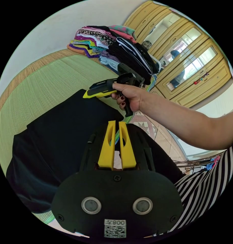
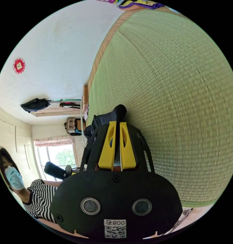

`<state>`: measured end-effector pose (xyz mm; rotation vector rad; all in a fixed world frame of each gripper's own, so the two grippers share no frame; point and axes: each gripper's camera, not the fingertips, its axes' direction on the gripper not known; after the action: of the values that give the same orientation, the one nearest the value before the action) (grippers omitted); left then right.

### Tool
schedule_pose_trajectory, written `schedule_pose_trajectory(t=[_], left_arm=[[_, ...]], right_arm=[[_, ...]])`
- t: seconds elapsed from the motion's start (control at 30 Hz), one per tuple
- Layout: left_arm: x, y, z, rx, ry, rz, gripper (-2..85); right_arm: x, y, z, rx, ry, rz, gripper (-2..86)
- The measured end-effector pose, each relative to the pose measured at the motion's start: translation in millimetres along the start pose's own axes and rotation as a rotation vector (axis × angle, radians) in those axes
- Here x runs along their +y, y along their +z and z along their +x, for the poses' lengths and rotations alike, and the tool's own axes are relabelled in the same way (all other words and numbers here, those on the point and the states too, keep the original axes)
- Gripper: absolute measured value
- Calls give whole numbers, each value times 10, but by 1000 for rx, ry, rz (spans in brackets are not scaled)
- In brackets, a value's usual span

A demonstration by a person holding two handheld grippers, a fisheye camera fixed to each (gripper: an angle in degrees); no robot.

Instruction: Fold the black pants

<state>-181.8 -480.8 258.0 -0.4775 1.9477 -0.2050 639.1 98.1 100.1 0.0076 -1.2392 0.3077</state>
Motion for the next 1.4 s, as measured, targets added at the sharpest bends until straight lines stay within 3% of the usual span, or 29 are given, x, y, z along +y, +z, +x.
schedule_pose_trajectory(t=[0.23, 0.5, 0.87, 1.17, 1.4], left_arm=[[345, -491, -341, 84, -23, 140, 15], [1218, -1348, -942, 148, -124, 326, 13], [3153, -2500, -2227, 145, -430, 593, 12], [4528, -2879, -3177, 160, -676, 673, 10], [5206, -3022, -3631, 209, -762, 751, 11]], right_arm=[[150, -183, -616, 60, -40, 137, 20], [389, 302, -1673, 33, -157, 175, 18], [559, 2270, -3330, 119, -342, 9, 19], [658, 3954, -4002, 235, -363, -135, 19], [724, 4716, -4364, 291, -393, -187, 19]])
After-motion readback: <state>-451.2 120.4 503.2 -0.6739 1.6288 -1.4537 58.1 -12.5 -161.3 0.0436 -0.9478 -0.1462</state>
